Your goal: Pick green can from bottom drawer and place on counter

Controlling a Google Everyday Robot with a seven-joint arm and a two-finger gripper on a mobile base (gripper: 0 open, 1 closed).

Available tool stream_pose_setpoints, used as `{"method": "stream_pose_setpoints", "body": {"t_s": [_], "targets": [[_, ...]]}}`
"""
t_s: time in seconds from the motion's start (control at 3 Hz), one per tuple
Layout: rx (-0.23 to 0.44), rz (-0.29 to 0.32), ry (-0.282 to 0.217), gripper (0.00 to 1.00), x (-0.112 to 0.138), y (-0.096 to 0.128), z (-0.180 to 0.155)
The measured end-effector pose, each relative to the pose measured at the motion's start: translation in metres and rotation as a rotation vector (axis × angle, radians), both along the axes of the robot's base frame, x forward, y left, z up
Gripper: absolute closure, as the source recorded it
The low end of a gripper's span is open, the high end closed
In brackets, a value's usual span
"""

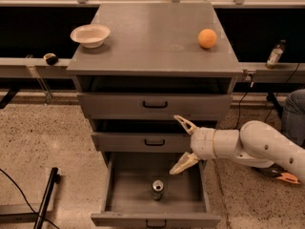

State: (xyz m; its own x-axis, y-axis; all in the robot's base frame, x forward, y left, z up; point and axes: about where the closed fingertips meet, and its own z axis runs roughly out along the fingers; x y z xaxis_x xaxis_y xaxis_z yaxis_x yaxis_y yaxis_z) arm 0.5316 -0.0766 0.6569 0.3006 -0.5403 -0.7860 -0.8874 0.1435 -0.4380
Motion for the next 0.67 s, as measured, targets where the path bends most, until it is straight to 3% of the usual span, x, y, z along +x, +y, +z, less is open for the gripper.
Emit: {"method": "stream_pose_setpoints", "body": {"t_s": [0.33,0.67], "targets": [[0.0,0.0,0.001,0.0,0.0,0.0,0.0],[0.05,0.033,0.168,0.0,-0.013,0.01,-0.07]]}}
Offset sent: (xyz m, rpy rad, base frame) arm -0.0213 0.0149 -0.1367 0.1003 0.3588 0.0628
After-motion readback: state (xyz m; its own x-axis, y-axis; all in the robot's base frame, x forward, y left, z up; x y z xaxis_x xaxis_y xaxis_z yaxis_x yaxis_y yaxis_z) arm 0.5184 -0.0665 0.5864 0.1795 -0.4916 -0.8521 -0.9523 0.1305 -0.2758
